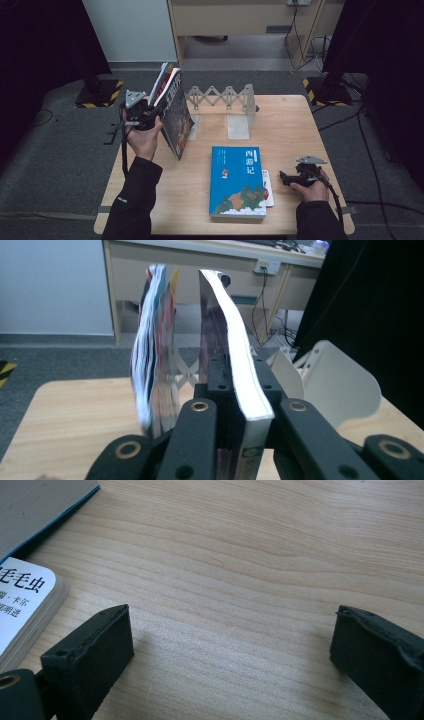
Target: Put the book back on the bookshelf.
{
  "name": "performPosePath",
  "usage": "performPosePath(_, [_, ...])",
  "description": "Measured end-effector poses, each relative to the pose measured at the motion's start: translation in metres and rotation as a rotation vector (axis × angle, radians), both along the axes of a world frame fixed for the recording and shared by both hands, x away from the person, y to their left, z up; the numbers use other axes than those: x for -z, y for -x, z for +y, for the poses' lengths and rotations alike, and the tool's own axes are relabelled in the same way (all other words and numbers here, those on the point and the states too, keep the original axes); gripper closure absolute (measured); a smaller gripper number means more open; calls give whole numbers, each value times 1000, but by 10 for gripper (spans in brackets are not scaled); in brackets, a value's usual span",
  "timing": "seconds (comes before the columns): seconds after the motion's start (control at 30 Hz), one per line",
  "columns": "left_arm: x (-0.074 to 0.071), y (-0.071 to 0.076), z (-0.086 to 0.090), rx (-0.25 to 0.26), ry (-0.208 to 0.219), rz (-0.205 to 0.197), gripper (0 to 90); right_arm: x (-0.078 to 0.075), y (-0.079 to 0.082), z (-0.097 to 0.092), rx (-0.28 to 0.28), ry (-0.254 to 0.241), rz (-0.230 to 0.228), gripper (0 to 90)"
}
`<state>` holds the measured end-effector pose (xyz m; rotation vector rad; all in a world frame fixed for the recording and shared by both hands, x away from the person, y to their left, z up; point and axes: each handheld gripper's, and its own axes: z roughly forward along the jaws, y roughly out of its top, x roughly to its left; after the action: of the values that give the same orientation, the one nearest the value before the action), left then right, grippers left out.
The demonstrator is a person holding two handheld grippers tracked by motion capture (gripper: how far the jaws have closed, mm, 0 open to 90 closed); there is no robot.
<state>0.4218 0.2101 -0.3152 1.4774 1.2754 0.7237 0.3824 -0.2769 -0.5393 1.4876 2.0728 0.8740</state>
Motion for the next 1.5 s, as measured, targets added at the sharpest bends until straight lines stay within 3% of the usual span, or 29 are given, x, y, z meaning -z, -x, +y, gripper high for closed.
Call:
performPosePath(0.17, [-6, -15, -8, -32, -3, -10, 820, 0, 0, 0, 1, 0, 1, 38])
performPosePath(0.43, [1, -36, -22, -83, -53, -23, 820, 0, 0, 0, -2, 2, -2, 37])
performPosePath(0.67, [7, -52, -25, -113, -37, -4, 820, 0, 0, 0, -2, 2, -3, 34])
performPosePath(0.77, [10, -56, -27, -117, -48, -6, 819, 0, 0, 0, -2, 2, -3, 34])
performPosePath(1.1, [15, -56, -32, -125, -118, -11, 819, 0, 0, 0, -3, 2, -3, 34])
performPosePath(1.5, [19, -51, -33, -135, -149, -8, 816, 0, 0, 0, -1, 0, -2, 34])
